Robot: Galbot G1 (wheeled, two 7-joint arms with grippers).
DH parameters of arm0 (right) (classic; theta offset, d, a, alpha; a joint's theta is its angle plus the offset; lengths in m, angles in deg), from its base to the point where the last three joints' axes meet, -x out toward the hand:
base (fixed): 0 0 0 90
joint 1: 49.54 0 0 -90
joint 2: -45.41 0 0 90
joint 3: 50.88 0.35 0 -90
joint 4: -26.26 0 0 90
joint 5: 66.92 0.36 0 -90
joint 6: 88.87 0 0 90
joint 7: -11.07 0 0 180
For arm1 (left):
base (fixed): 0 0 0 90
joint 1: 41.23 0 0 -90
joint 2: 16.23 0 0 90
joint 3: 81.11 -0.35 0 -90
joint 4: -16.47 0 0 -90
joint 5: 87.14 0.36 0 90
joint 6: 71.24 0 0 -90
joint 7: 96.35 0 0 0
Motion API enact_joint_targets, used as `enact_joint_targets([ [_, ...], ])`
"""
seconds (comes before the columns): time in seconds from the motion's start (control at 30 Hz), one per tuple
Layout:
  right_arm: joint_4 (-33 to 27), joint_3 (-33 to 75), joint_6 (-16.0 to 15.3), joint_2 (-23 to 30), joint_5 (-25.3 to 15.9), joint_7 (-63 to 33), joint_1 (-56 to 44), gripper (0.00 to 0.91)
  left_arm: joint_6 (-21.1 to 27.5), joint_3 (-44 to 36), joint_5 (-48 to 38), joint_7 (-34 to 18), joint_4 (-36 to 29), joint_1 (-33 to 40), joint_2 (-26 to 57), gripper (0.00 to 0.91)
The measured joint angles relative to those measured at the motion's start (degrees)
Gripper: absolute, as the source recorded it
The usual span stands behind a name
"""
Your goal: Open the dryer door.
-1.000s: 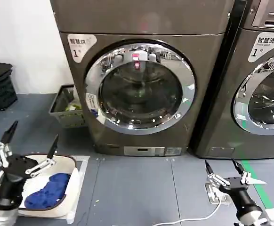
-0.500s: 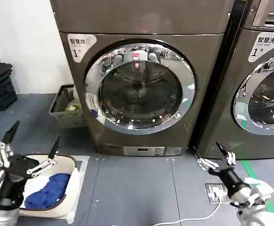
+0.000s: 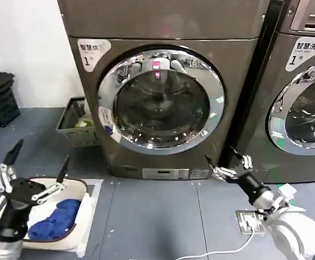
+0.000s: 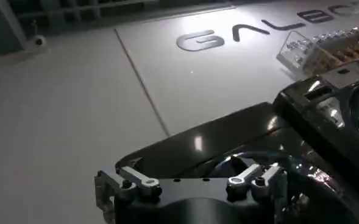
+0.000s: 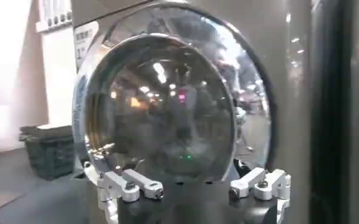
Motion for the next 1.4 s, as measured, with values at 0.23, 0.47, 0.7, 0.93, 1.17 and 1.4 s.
enact_joint_targets([
  [0.23, -3.4, -5.9, 0.0, -0.5, 1.7, 0.9, 8.0, 0.907, -0.1, 0.1, 0.0, 0.0, -0.1, -0.3, -0.2, 0.907],
  [0.47, -7.3, -12.1, 0.2, 0.4, 3.1, 2.0, 15.6, 0.907, -0.2, -0.1, 0.1, 0.0, -0.1, -0.4, -0.6, 0.907],
  [0.7, -11.3, -17.3, 0.3, 1.9, 3.5, 3.1, 21.8, 0.907, -0.1, -0.1, 0.1, 0.0, -0.2, -0.5, -0.6, 0.907],
  [0.93, -15.2, -21.4, 0.2, 3.6, 3.2, 3.5, 27.3, 0.907, -0.1, -0.1, 0.1, 0.0, -0.2, -0.5, -0.6, 0.907],
  [1.17, -19.1, -25.5, 0.4, 5.3, 3.2, 4.9, 32.0, 0.907, -0.2, -0.1, 0.1, 0.1, -0.2, -0.6, -0.7, 0.907],
  [1.4, -22.7, -28.5, 0.4, 7.5, 2.9, 6.0, 35.6, 0.907, -0.2, 0.1, 0.1, 0.1, -0.4, -0.7, -0.8, 0.907],
])
